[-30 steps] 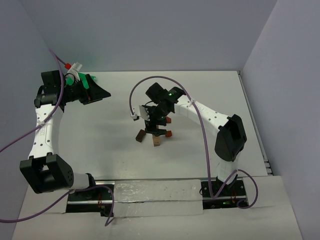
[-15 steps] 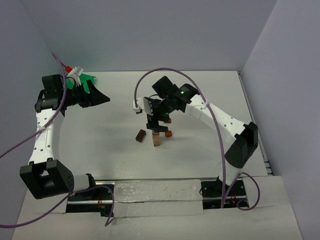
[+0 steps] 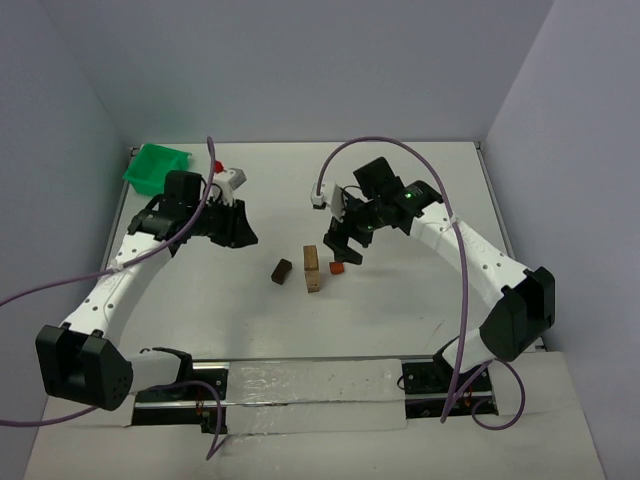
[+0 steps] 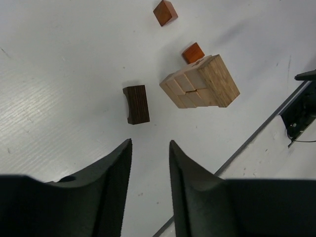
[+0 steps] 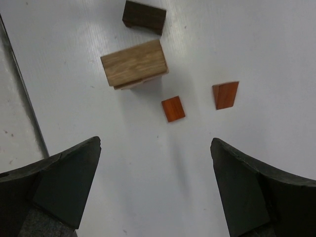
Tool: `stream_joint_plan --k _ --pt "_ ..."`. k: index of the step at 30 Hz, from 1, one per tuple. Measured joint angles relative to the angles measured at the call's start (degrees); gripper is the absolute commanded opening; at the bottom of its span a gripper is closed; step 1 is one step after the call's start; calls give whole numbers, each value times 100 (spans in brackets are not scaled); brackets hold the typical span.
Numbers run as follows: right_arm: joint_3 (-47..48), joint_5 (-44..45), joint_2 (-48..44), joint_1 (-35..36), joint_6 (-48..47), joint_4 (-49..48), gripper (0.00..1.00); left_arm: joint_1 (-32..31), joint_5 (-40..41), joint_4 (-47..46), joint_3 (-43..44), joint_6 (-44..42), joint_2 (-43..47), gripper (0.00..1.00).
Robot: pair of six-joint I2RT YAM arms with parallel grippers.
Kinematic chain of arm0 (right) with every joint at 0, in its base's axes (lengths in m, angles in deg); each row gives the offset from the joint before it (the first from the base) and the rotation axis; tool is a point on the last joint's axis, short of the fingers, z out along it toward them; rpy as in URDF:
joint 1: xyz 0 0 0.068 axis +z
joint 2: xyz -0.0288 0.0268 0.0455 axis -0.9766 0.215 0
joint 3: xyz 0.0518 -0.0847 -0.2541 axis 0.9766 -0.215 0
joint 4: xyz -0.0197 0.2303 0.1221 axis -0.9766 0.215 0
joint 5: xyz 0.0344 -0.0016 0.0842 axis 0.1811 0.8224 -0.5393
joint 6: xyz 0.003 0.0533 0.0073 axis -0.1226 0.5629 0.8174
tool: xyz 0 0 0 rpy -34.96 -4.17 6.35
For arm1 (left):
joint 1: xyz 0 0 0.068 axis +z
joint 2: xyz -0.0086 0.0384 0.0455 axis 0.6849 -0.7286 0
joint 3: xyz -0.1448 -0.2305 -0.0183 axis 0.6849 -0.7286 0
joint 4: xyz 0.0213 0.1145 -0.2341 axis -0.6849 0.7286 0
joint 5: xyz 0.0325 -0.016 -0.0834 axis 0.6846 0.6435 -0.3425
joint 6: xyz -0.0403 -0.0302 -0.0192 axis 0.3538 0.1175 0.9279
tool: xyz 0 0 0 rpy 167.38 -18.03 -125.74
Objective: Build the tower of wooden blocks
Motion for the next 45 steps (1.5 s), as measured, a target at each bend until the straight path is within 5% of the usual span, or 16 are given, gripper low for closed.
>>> stream_joint_plan --k 5,12,23,45 --pt "-637 194 -69 -68 449 -410 99 -460 425 -43 -36 -37 -161 42" --pt "-1390 555 -386 -194 947 -1059 98 -762 524 -46 -19 -191 -664 68" --pt "-2227 753 -607 -439 1200 -1848 87 -756 587 -100 -19 -485 -813 71" --pt "-2034 -599 743 -959 -2048 -2234 78 -87 -426 -229 -19 -494 -780 72"
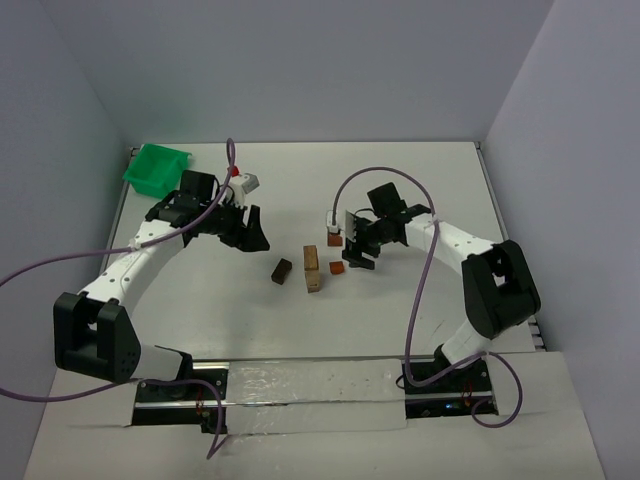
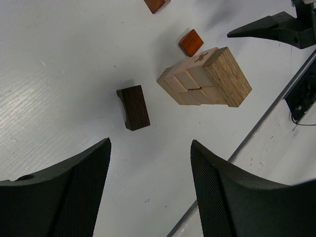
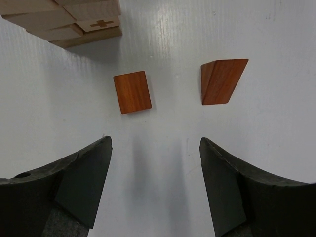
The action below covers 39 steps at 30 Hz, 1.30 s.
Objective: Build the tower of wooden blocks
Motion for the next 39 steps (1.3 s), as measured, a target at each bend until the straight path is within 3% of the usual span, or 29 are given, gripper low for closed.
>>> stream_joint_plan --k 8,21,30,39 --pt "19 -181 85 -4 -354 98 78 11 -124 -41 0 2 -17 72" --pt "447 -408 473 -2 329 365 75 18 -235 -39 39 0 -129 71" --pt "100 -355 310 -2 2007 131 75 61 -246 -39 42 0 -129 72" --pt "-392 717 -18 21 4019 -580 72 61 -241 -39 44 6 -129 71"
